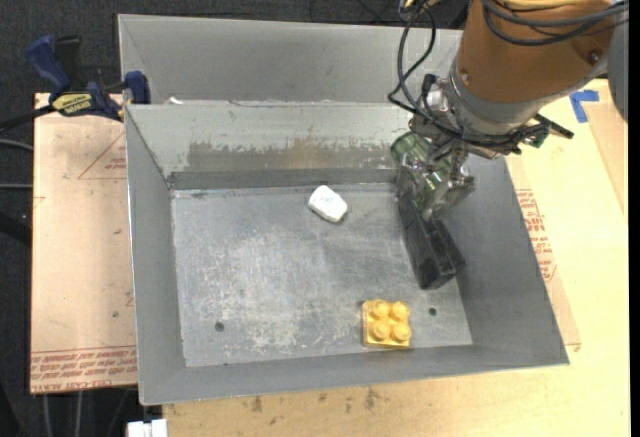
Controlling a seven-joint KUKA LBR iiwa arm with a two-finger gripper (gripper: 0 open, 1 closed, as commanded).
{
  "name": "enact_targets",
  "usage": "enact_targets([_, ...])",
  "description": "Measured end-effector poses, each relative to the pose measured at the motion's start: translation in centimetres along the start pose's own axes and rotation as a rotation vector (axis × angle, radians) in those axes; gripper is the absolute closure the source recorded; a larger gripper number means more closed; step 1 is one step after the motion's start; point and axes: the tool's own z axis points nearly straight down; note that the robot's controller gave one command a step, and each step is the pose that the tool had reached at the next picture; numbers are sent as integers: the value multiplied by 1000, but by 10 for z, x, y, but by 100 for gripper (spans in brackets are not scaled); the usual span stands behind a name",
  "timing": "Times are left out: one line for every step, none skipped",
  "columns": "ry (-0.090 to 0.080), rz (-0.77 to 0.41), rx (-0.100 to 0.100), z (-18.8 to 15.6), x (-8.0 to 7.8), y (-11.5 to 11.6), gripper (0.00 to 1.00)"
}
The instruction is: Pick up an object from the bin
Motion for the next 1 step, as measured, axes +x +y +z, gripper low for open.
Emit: enact_targets([0, 0, 0, 0, 0, 0, 100])
